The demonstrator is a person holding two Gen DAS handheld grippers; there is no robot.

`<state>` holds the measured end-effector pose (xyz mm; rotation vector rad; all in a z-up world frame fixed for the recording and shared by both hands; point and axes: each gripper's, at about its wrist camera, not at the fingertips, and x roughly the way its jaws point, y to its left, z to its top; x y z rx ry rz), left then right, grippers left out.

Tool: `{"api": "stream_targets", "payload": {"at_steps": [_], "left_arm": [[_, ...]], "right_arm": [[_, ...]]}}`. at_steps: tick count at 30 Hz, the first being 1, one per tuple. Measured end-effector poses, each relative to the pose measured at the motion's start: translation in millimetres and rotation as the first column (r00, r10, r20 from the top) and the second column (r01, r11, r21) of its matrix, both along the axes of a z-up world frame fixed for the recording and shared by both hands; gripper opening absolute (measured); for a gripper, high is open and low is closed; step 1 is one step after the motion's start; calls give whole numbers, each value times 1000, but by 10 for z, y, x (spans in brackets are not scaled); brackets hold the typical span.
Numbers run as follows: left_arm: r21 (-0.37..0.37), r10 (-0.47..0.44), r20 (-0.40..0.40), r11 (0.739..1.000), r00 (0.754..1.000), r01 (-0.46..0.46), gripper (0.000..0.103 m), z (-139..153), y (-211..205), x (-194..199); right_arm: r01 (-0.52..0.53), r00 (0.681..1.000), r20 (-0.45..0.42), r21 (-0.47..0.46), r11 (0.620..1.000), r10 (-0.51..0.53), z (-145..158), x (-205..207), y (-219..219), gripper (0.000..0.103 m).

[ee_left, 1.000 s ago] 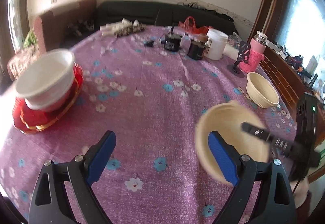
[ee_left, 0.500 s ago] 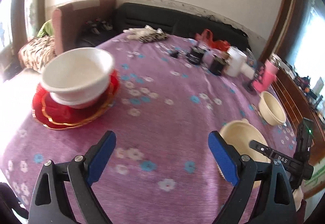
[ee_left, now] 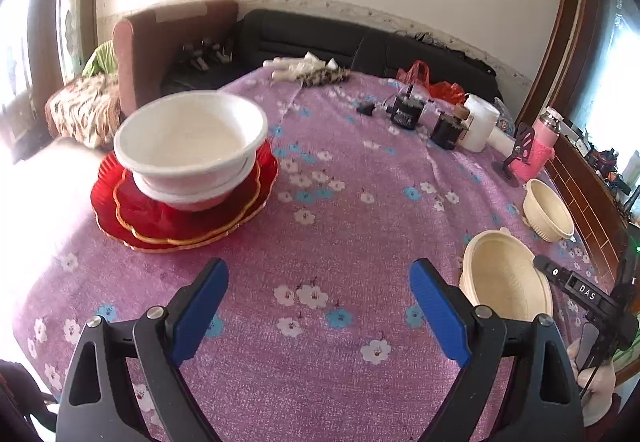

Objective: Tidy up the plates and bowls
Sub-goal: 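Grasp the rim of a beige bowl with the right tool, then grasp the same beige bowl rim with the left tool beside the right tool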

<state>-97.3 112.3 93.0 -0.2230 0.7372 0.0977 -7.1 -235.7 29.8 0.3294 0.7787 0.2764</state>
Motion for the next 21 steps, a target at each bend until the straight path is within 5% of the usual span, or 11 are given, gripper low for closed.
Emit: {"api": "stream_targets", "payload": {"at_steps": [2,7,13,21], "left_arm": [[10,-4,15,1000,1000,4,92,5,-30,-20],[-15,-22,-39,1000,999,22,92,-78,-124,47],[-9,-68,-66,998,996,67,92,-127,-365,127],[-141,-123,-132,984,984,104,92,-191,-351,433]], "right_arm": [[34,999,37,-17,999,-34,5,-22,-15,70],[-30,998,-51,40,999,32,-116,38,-30,70],[-96,994,-52,13,995,97,-131,11,147,69],[-97,993,-65,-19,995,95,-170,20,210,55]]}}
